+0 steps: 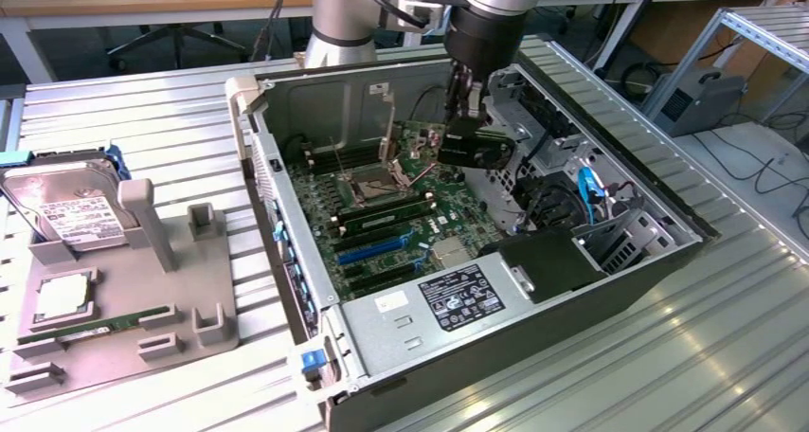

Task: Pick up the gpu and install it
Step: 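Insert the gpu into the slot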

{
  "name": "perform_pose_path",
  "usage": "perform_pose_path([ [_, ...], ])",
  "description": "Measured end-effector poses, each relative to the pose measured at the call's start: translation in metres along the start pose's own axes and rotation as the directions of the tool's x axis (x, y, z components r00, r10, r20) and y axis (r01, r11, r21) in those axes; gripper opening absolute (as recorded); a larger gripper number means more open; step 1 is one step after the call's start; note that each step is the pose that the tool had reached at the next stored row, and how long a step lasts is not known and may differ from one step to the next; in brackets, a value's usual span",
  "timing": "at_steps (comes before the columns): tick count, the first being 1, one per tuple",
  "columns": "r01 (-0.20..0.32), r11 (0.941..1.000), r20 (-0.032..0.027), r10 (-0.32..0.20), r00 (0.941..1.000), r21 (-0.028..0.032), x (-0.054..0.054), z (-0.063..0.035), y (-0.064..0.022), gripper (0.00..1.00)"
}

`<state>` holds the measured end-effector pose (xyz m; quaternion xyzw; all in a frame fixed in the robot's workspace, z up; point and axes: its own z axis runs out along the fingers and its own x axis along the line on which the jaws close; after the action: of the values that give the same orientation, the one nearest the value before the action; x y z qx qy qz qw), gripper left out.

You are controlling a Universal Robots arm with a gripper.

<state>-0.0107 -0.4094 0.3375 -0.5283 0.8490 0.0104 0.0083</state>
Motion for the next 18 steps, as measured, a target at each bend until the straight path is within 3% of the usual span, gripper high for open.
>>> perform_pose_path([
  [18, 0.114, 0.9935, -0.003, -0.114, 0.9935, -0.002, 0.0, 0.0, 0.0, 0.27],
])
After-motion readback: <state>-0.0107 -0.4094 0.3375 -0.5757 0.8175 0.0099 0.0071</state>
